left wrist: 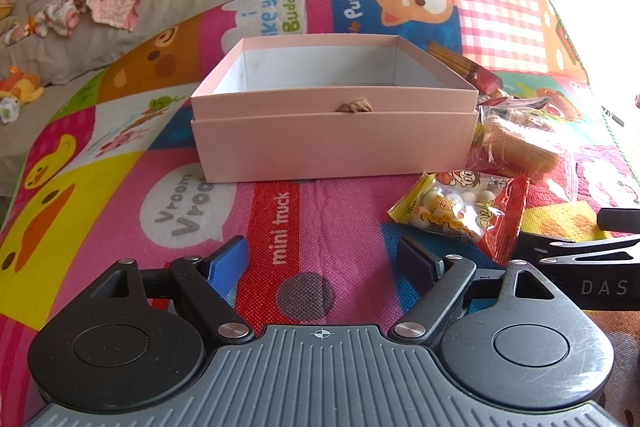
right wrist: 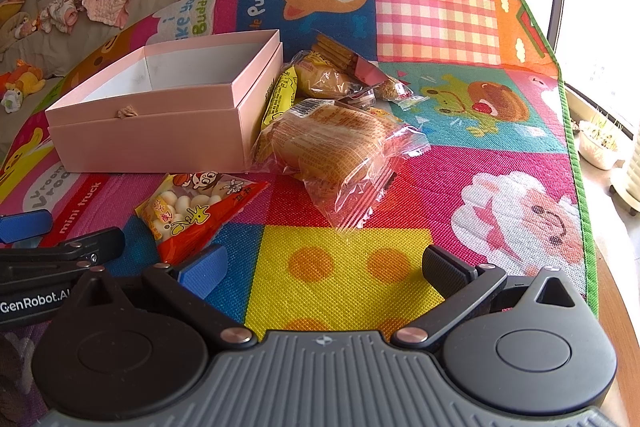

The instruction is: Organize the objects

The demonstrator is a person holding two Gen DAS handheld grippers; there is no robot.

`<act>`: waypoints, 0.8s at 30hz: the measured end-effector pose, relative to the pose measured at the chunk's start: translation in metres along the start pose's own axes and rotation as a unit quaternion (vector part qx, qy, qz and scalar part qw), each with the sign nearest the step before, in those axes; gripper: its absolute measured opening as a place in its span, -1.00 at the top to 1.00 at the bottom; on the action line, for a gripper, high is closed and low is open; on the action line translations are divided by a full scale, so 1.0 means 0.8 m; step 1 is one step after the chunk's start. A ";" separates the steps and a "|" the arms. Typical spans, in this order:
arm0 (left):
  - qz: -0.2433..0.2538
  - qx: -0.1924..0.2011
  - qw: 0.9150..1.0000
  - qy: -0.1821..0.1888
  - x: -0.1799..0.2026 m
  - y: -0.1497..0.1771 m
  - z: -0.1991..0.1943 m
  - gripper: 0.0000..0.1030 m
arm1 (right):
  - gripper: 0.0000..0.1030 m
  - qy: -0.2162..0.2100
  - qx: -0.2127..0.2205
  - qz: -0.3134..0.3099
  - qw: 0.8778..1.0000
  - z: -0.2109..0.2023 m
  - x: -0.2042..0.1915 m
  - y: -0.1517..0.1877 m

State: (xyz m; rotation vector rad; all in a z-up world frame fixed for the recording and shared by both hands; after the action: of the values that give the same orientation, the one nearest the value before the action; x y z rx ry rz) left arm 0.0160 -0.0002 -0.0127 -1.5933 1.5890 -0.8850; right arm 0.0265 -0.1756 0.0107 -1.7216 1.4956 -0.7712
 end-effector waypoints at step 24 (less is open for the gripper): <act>-0.034 -0.090 0.993 0.066 0.060 -0.060 0.040 -0.45 | -1.00 -0.031 -0.032 -0.022 0.999 -0.063 0.016 0.025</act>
State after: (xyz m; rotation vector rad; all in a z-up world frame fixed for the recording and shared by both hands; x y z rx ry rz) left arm 0.0688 -0.0482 0.0109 -1.7524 1.7585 -0.9222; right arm -0.0237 -0.1964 0.0225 -1.8137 1.4596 -0.6934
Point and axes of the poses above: each gripper's, at about its wrist camera, not at the fingertips, and z roughly the way its jaws point, x to its right, y to its underside, the point moved 2 cm from there along z, roughly the way its jaws point, and after that the axes turned 6 degrees about x, right-handed, at the moved point
